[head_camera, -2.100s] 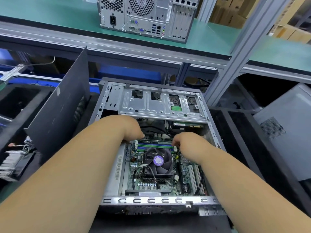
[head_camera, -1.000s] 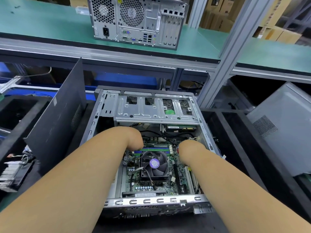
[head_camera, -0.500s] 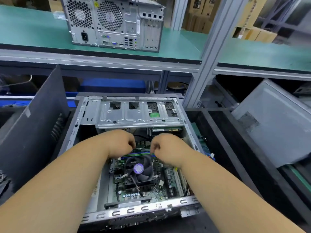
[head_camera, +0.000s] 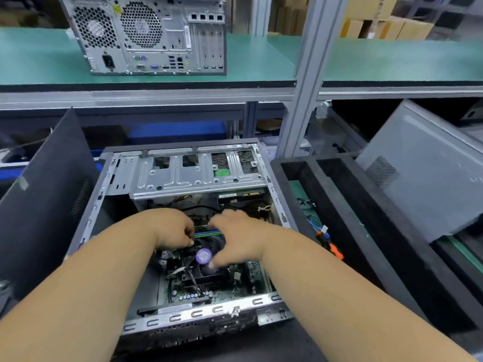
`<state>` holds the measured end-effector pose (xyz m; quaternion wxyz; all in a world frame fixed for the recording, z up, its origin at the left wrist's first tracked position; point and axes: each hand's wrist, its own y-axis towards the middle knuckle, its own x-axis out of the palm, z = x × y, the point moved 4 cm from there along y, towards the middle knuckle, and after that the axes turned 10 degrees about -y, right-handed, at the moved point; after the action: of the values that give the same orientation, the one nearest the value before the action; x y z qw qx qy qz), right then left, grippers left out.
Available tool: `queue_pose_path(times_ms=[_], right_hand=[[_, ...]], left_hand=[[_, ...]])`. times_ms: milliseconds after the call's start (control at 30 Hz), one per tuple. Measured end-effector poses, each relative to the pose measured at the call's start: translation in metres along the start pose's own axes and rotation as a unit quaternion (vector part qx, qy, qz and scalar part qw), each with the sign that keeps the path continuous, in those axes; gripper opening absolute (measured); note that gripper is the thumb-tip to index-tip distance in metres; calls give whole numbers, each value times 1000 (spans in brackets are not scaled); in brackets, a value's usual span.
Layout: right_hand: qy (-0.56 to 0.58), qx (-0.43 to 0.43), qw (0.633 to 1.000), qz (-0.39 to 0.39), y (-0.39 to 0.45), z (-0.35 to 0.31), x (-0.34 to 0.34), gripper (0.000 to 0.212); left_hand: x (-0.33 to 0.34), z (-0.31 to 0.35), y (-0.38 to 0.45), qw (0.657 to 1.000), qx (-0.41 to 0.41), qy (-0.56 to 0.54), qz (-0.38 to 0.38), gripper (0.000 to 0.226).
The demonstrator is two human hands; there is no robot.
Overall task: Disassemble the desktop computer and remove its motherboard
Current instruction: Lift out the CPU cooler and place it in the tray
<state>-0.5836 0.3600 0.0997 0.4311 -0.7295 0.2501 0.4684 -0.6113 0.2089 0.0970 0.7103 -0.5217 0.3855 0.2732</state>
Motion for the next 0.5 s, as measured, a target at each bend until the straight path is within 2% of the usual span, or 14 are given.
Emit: queue_pose_path(times_ms=[67, 167, 267, 500], right_hand=[[-81, -42, 995, -46, 6, -11, 11, 100], [-139, -61, 988, -28, 11, -18, 16, 91], [-143, -70, 987, 7, 12, -17, 11, 73], [-97, -76, 990, 62, 12, -10, 1, 73]], left_hand=[[-2, 0, -1, 1000, -9, -26, -5, 21], [-3, -2, -3, 997, -21, -73, 0, 13], [-7, -5, -4, 992, -21, -118, 37, 11], [-11, -12, -3, 974, -7, -214, 70, 13]])
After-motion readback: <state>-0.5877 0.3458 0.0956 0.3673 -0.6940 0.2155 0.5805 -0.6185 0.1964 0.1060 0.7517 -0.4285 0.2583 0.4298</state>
